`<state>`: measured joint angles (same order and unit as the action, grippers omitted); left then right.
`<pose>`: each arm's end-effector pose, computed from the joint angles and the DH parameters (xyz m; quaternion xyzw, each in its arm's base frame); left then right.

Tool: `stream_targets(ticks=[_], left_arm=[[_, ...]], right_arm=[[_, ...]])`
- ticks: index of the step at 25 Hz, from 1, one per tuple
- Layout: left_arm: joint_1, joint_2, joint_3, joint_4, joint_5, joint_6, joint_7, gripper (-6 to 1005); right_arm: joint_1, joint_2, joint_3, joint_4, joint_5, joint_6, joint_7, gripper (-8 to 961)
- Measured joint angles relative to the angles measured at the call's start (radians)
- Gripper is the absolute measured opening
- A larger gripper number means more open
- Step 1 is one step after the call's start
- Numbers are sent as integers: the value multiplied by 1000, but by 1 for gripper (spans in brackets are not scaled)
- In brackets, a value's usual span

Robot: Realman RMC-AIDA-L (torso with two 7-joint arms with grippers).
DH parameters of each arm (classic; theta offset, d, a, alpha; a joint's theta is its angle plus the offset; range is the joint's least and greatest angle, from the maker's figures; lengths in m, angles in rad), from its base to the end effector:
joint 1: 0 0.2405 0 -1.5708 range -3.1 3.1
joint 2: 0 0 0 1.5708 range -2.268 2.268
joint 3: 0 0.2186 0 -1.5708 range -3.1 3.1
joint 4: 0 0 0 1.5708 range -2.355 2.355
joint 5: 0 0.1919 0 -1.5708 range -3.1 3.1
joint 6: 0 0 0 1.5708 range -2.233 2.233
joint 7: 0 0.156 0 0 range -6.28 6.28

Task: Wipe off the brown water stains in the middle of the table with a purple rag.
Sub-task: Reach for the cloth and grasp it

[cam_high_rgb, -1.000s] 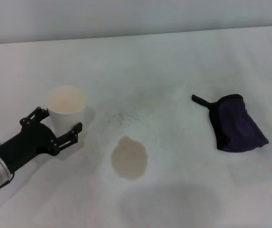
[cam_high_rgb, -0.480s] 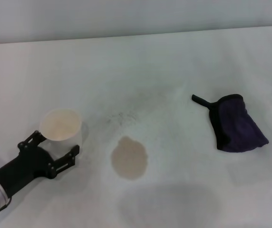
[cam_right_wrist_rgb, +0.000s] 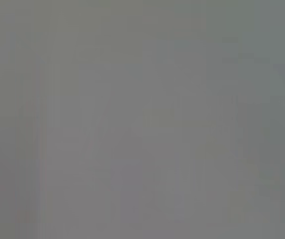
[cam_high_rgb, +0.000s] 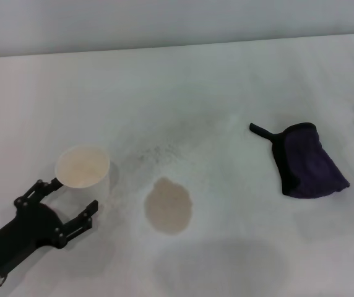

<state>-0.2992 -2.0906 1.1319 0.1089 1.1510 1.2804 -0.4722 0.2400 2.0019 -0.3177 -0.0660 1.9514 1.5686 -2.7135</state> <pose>-0.2895 0.2317 -0.0570 -0.8888 -0.1913 -0.2476 0.3349 0.3297 0.2450 0.0903 -0.6565 0.1899 0.3601 0.6350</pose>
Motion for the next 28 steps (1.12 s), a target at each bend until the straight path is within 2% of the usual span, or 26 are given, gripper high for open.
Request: stream_targets(ticks=[10,17,21,25,28], left_arm=[[124,1,-4,-9,-110,134,78,873],[189,4,-5,-14,-296,190,112,873],[183,8,-5,-22,-390,209,77,873],[172,11,-5,-16,-440,214,77,872],[153,13,-5,-19,-459,208,78,872]], right_arm=[[0,0,-17,-3,0,1,1,855],[3,0,-60,-24,0,-22,72,855],[12,0,-151,-113,-4,-112,280,855],[11,0,-332,-336,-69,-281,664,855],[13,0,-421,-484,-163,-351,886,855]])
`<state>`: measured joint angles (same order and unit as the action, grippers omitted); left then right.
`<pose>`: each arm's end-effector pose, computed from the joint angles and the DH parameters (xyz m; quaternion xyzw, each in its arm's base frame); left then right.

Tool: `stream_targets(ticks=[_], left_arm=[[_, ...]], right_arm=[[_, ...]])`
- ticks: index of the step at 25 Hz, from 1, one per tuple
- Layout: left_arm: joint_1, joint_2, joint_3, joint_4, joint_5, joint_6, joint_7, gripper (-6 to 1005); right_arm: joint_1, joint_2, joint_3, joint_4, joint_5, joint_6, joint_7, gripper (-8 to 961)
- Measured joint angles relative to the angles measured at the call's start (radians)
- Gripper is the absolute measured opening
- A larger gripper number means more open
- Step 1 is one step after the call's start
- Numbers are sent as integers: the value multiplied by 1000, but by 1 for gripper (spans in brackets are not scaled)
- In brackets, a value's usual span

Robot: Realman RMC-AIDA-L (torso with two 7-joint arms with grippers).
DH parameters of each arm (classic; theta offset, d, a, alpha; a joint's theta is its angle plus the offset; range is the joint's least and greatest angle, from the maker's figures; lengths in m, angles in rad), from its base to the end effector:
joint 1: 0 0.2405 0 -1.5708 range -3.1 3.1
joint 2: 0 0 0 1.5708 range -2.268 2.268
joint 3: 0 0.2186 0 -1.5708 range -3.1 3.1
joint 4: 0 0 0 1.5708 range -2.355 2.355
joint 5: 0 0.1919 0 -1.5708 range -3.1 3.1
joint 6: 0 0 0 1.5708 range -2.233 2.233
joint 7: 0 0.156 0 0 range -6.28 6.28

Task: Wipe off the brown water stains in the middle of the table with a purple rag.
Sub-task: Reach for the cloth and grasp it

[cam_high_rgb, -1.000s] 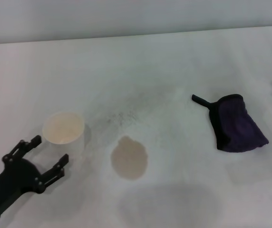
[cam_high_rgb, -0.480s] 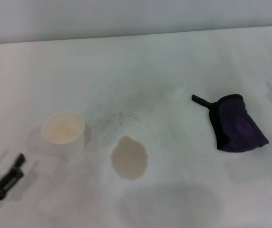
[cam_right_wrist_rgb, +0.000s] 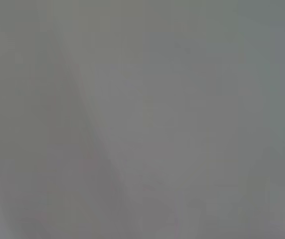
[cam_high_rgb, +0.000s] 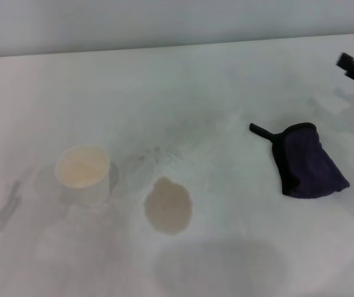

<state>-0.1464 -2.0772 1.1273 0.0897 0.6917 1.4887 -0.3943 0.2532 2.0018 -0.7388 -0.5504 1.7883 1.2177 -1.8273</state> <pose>-0.3172 0.2154 0.0141 -0.7460 -0.2300 -0.3293 0.5312 0.3169 0.2993 0.0855 -0.7485 0.3752 0.3492 0.4207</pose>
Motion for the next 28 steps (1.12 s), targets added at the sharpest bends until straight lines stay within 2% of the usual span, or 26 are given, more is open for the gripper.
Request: stream_targets(ticks=[3,7,11,14,17,20,23,28], left_arm=[[-19,0,0,2,-10,-1,0,872],[-38,1,0,1,-24,2,-6,872],[-39,2,-1,5,-27,2,-7,872],[-39,2,-1,6,-28,1,-7,872],[-39,2,-1,7,-28,2,-5,873],[-39,2,-2,8,-34,2,-3,873],[-39,2,-2,8,-43,1,1,872],[-40,3,-1,14,-43,-1,2,872]], right_arm=[[13,0,-41,-146,-146,-18,206,855],[60,-3,-57,-378,-430,17,565,854],[131,-7,-115,-623,-793,127,929,855],[200,-3,-169,-749,-1067,234,1109,855],[231,8,-252,-839,-1252,315,1218,854],[237,9,-363,-894,-1360,367,1308,846],[247,10,-462,-906,-1399,408,1365,838],[260,11,-619,-867,-1402,388,1456,735]])
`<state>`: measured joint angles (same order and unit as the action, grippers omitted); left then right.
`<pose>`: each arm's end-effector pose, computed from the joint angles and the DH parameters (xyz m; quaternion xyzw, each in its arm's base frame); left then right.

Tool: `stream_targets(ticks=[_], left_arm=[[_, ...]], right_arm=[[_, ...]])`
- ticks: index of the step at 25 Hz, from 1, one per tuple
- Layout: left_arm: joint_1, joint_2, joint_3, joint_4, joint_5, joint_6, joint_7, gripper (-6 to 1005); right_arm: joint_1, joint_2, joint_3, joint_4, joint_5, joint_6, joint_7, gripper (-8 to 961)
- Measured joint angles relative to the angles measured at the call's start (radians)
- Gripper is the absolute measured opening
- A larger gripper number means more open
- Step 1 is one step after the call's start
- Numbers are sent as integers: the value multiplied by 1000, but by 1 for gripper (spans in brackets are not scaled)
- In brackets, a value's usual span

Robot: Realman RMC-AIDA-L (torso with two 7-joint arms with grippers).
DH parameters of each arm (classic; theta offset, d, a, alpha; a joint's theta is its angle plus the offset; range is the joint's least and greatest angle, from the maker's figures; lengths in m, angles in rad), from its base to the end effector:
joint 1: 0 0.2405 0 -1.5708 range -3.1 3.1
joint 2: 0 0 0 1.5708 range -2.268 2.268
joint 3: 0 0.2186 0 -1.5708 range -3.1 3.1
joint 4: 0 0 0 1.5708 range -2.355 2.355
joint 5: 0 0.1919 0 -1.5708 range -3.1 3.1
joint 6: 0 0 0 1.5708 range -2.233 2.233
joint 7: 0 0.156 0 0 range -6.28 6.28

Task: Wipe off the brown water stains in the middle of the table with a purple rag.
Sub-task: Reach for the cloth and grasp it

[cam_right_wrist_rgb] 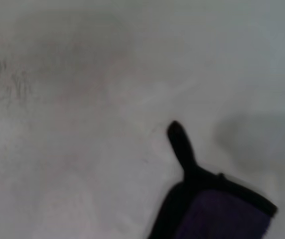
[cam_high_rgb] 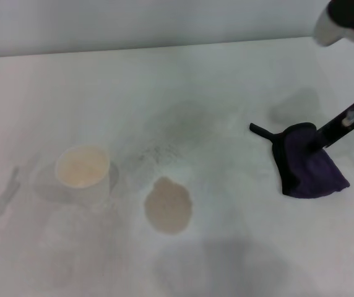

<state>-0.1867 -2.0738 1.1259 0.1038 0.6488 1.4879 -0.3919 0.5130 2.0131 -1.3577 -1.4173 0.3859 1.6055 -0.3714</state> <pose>-0.3101 0.2324 0.0233 -0.7371 -0.2105 -0.3426 0.5431 0.2145 0.3170 0.0528 -0.8273 0.4395 -0.2282 0.2651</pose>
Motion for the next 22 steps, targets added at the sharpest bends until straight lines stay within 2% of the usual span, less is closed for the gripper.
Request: stream_targets(ticks=[4,12,22], left_arm=[[0,1,0,4,3,-1,0,872],[0,3,5,5,7,0,7,873],[-5,3,7,7,9,5,26,873]], right_arm=[[30,2,-44,70,0,-48,33,726],[86,2,-52,235,-8,-145,45,707],[165,1,-69,374,-58,-205,75,684]])
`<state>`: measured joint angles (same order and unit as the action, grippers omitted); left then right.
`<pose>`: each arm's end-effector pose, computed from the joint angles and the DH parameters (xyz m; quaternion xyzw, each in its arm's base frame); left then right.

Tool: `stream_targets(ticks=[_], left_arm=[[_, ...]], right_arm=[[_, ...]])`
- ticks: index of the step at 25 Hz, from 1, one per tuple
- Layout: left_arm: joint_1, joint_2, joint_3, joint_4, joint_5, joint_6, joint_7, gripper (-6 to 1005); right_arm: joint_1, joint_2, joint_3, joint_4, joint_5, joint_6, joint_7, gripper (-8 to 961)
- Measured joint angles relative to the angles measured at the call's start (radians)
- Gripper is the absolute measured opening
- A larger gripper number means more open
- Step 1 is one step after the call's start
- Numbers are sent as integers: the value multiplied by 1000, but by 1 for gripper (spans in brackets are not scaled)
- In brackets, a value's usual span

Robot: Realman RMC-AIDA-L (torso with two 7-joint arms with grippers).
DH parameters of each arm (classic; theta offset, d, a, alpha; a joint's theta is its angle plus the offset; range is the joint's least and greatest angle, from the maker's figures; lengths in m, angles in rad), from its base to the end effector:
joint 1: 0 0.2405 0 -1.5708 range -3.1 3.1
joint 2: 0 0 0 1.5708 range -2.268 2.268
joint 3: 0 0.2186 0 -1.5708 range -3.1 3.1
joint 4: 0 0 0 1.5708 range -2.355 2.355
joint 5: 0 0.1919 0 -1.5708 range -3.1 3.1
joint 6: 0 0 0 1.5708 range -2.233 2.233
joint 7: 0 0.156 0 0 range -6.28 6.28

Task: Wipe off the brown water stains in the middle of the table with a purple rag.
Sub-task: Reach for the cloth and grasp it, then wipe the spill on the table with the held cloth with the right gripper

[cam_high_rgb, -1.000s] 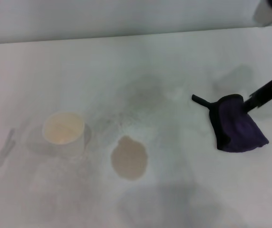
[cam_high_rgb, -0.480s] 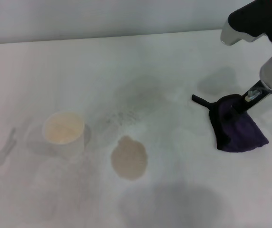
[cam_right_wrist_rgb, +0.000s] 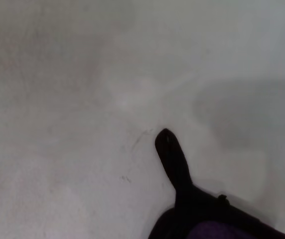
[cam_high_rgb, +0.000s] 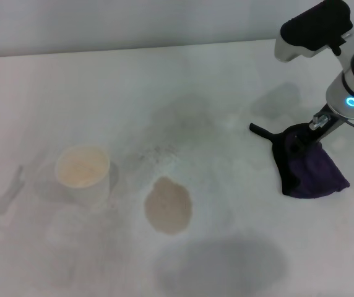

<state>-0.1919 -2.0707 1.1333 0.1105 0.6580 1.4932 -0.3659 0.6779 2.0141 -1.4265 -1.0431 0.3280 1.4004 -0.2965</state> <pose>-0.3069 0.2343 0.0233 -0.7455 -0.1918 -0.3382 0.5413 0.2327 0.3431 0.0163 -0.8068 0.4507 -0.2693 0.2709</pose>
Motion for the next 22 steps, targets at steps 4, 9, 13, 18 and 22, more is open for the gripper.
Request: stream_targets(ticks=[4,9,13,18,22], left_arm=[[-4,0,-3,0,0,-3,0,873],[-15,0,-5,0,-2,-7,6,872],[-17,0,-6,0,-3,-8,23,872],[-18,0,-6,0,-4,-9,25,873],[-18,0,-6,0,-5,-17,27,872]], right_arm=[[29,0,-3,47,-4,-9,1,642],[49,0,-24,83,-5,-17,2,488],[61,1,-42,99,-5,-19,16,427],[63,4,-62,94,-2,-14,23,309],[64,8,-82,74,39,-9,19,205]])
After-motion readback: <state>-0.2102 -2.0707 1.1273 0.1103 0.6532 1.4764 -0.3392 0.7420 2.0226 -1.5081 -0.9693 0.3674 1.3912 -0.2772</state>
